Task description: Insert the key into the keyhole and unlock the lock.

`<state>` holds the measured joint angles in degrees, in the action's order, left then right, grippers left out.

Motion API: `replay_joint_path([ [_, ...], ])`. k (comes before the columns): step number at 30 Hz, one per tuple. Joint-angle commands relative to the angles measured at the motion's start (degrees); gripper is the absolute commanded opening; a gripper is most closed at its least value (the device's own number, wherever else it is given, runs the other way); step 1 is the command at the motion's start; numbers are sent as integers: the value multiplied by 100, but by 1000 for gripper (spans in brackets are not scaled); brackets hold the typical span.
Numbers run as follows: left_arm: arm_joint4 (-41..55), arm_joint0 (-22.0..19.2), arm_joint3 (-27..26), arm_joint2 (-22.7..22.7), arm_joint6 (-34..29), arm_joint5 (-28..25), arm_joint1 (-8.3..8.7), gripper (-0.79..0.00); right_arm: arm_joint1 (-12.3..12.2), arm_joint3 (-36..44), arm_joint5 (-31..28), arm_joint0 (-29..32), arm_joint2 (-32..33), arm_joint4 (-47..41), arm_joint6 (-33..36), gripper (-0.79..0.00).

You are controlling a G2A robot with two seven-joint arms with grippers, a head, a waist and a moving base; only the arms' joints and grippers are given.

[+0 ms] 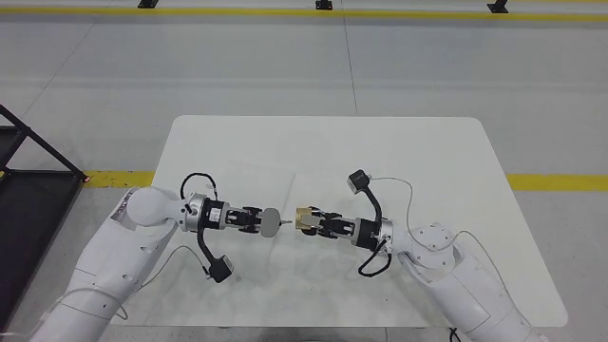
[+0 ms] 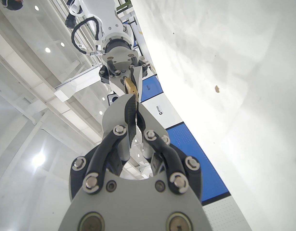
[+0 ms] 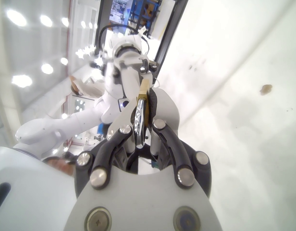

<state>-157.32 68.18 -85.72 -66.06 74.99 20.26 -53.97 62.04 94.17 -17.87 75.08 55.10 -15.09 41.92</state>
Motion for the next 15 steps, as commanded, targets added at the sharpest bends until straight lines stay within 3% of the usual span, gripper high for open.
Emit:
replay_joint_path([
  [1,65,-6,32,14,-22,12,1,-785,8,-7,-38,11,-4,-5,-33,-785],
  [15,296,-56,103,104,-74,89,15,-785,54,-21,-93,56,-7,-47,-128,-785],
])
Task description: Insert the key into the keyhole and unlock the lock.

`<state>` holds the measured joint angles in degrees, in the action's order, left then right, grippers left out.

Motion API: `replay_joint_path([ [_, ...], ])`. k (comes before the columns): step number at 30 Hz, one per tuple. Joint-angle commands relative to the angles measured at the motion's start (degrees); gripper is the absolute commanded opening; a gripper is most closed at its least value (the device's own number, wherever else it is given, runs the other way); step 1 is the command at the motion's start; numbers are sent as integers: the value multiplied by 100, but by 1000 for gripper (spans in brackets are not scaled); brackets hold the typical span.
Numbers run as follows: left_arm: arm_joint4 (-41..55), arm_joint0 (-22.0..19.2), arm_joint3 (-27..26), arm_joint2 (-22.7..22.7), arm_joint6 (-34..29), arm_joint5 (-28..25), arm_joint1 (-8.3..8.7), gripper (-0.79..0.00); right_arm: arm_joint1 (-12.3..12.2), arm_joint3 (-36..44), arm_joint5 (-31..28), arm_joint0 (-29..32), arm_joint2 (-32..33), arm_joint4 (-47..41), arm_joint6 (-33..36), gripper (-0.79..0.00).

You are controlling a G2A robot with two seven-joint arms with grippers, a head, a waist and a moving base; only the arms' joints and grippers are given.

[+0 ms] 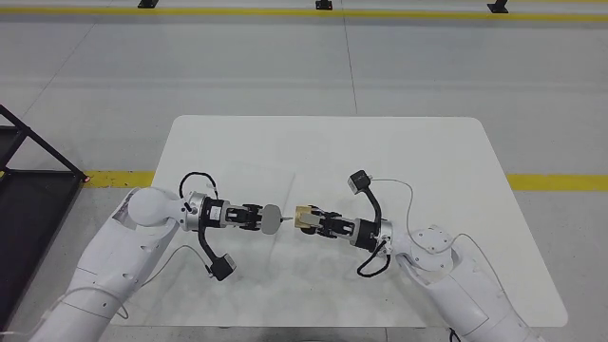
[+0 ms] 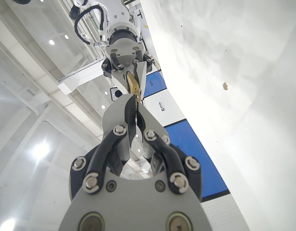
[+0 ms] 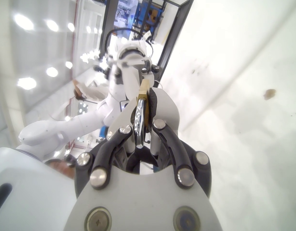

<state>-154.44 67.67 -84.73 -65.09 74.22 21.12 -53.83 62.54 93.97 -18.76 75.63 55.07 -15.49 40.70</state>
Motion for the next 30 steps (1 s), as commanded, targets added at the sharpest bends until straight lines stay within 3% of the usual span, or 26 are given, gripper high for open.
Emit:
replay_joint_path([
  [1,15,-9,7,13,2,6,3,-785,8,-2,-12,3,-7,-8,-14,-785],
  [30,464,-66,111,166,109,95,33,-785,114,-155,-143,-60,-45,-308,145,-785],
])
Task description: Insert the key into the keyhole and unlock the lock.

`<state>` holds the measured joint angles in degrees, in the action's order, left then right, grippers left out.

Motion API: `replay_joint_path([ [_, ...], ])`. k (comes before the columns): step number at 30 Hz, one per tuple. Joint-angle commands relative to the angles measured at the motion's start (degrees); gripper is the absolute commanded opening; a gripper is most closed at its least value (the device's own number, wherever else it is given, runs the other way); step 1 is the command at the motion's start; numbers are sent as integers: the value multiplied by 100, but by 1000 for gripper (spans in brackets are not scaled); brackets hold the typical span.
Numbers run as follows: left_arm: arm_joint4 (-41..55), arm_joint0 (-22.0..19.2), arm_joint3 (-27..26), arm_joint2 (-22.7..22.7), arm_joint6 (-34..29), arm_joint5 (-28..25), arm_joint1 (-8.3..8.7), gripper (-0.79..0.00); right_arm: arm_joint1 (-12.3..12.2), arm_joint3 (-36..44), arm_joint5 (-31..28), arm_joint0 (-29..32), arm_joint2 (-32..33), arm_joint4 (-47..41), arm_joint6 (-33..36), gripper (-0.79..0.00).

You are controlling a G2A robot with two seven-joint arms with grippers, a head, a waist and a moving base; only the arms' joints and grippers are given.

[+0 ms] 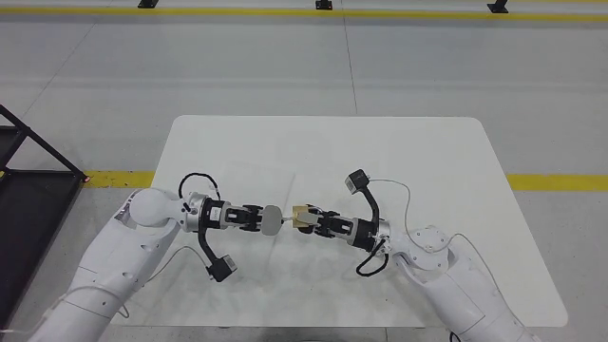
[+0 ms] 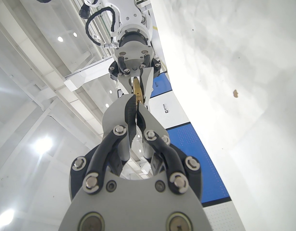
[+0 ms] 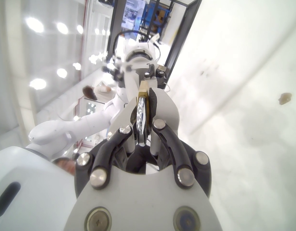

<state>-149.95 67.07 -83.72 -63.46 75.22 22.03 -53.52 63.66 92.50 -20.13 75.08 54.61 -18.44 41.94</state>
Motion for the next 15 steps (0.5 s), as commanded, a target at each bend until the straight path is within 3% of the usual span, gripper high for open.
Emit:
replay_joint_path([
  [1,25,-12,24,10,20,1,2,-785,4,-14,-13,-10,1,-23,45,-785],
  [15,10,-57,68,84,-38,14,11,-785,32,2,-23,-9,11,-37,154,-785],
])
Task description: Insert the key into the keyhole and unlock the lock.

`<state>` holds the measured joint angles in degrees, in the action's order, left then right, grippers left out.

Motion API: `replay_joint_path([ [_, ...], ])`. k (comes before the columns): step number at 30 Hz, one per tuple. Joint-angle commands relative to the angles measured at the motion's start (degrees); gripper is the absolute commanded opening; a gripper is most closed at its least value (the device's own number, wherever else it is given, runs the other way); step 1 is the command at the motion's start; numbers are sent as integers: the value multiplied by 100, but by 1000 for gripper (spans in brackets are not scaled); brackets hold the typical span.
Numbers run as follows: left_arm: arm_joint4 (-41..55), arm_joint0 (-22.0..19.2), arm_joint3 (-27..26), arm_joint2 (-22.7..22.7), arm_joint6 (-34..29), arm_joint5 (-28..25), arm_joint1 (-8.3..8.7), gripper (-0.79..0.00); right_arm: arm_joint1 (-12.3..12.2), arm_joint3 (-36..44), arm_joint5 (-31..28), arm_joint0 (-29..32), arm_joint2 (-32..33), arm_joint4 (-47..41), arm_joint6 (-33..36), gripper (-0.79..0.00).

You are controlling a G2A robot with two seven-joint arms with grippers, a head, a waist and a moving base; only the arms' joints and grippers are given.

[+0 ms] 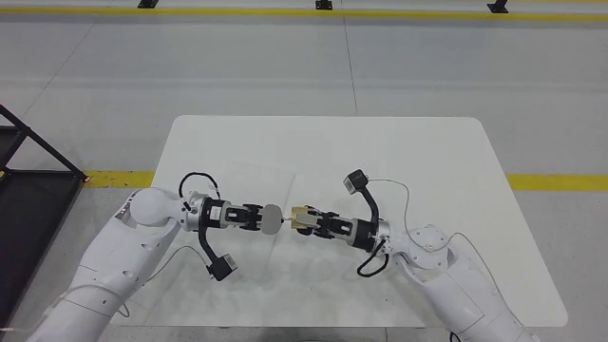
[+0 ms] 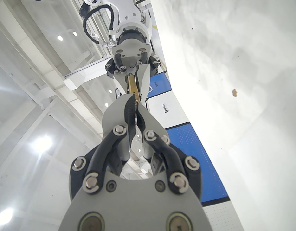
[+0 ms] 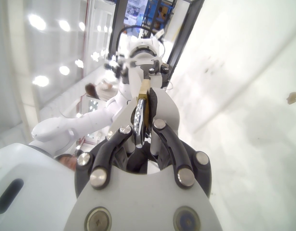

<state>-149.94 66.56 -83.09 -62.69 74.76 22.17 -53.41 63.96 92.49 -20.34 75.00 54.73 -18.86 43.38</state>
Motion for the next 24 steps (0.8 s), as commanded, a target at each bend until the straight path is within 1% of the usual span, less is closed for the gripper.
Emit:
replay_joint_path([
  [1,10,-12,9,15,17,4,0,-785,3,3,-6,-1,-6,14,26,-785],
  [21,35,-170,154,216,-52,-27,-25,-785,43,22,-3,-5,-25,87,54,-785],
  [22,43,-177,156,220,-69,-63,-25,-449,43,22,-3,-5,-25,87,54,-785],
  [23,99,-177,162,221,-88,-94,-27,0,43,22,-3,-5,-25,87,54,-785],
  [24,148,-178,173,219,-86,-108,-27,0,43,22,-3,-5,-25,87,54,-785],
])
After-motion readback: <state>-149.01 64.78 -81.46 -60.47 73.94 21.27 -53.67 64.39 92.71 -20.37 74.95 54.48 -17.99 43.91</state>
